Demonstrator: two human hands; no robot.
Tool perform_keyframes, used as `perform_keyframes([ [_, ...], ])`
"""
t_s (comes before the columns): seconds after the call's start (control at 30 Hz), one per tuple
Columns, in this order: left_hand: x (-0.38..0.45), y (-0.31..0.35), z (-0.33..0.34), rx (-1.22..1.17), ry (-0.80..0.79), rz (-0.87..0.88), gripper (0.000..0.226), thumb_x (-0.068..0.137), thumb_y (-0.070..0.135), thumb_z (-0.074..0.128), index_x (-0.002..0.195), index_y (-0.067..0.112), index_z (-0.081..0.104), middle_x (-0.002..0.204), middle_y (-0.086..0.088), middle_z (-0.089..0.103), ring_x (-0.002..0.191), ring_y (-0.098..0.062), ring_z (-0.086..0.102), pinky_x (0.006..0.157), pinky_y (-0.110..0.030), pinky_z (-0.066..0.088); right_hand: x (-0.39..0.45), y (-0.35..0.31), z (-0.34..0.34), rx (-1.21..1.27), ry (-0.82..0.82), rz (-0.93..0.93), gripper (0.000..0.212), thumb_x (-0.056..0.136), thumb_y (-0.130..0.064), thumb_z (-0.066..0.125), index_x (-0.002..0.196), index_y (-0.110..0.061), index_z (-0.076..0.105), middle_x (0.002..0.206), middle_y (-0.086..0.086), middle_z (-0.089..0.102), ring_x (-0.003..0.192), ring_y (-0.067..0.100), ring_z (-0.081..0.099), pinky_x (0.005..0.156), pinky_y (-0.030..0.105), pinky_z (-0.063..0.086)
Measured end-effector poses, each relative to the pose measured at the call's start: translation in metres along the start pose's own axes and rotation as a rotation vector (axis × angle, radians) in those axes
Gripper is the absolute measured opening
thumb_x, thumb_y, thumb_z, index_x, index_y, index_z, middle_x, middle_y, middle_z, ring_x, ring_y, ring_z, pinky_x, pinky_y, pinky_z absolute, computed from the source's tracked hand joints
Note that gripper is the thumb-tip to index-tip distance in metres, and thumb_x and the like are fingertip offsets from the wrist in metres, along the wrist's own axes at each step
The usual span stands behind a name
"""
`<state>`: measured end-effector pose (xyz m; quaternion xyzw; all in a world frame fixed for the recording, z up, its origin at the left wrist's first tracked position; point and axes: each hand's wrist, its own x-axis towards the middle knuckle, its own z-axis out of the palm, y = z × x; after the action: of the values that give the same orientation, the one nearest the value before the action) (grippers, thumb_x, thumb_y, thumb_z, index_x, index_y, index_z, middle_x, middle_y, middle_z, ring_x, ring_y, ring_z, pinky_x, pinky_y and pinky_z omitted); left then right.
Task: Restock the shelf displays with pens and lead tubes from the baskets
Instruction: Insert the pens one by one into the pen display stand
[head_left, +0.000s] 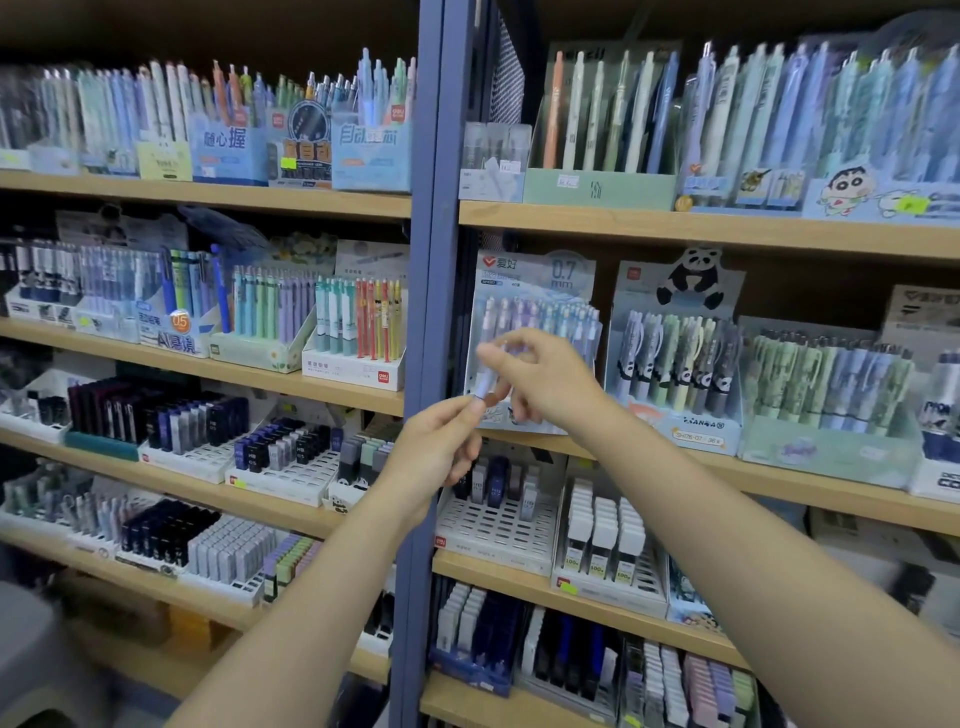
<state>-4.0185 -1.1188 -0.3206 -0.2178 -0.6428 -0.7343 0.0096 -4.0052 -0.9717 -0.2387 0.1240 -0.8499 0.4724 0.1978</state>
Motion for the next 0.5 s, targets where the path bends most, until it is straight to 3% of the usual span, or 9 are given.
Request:
perform_keyframes([
  [0.1,-0.004,-0.001,0.006,-0.064,-0.037,-0.06,0.025,0.105,0.028,0.05,0.12,0.018,0.067,0.069,-0.001,0.058,0.046,-0.011,0.043,0.044,-0.02,0.029,-0.009,0.008,-0.011,0.123,-0.01,0.073,0.027,0.098,-0.022,0.065,0.095,0.005,0.063,0.069,0.007,0.066,0.046,0.017,0.052,0.041,0.024,0.039],
  [0.2,-0.01,-0.007,0.007,-0.171,-0.036,-0.09,0.019,0.102,0.018,0.055,0.111,0.006,0.066,0.076,-0.006,0.062,0.052,-0.014,0.054,0.044,-0.021,0.037,-0.014,0.015,-0.028,0.308,0.08,0.117,0.018,0.099,-0.018,0.062,0.093,-0.002,0.064,0.069,0.005,0.06,0.046,0.014,0.051,0.043,0.025,0.04],
  [0.3,-0.012,-0.01,0.008,-0.28,0.074,-0.091,0.013,0.096,0.016,0.063,0.102,0.005,0.068,0.077,-0.007,0.067,0.056,-0.013,0.062,0.046,-0.019,0.045,-0.018,0.023,-0.042,0.365,0.091,0.164,0.011,0.097,-0.014,0.065,0.094,-0.004,0.068,0.073,0.005,0.061,0.053,0.015,0.056,0.048,0.025,0.046],
  [0.4,-0.009,-0.007,0.008,-0.425,0.179,-0.088,0.015,0.094,0.017,0.066,0.104,0.006,0.068,0.083,-0.005,0.074,0.066,-0.014,0.071,0.05,-0.018,0.05,-0.026,0.031,-0.053,0.285,-0.044,0.203,0.007,0.09,-0.012,0.073,0.091,-0.005,0.07,0.078,0.007,0.069,0.067,0.017,0.065,0.059,0.026,0.055],
  [0.5,-0.007,-0.004,0.011,-0.473,0.161,-0.067,0.023,0.094,0.02,0.066,0.113,0.006,0.066,0.102,-0.009,0.076,0.091,-0.022,0.075,0.064,-0.024,0.058,-0.036,0.037,-0.059,0.07,-0.243,0.241,0.01,0.085,-0.016,0.078,0.088,-0.01,0.07,0.081,0.002,0.074,0.073,0.012,0.068,0.07,0.025,0.057],
])
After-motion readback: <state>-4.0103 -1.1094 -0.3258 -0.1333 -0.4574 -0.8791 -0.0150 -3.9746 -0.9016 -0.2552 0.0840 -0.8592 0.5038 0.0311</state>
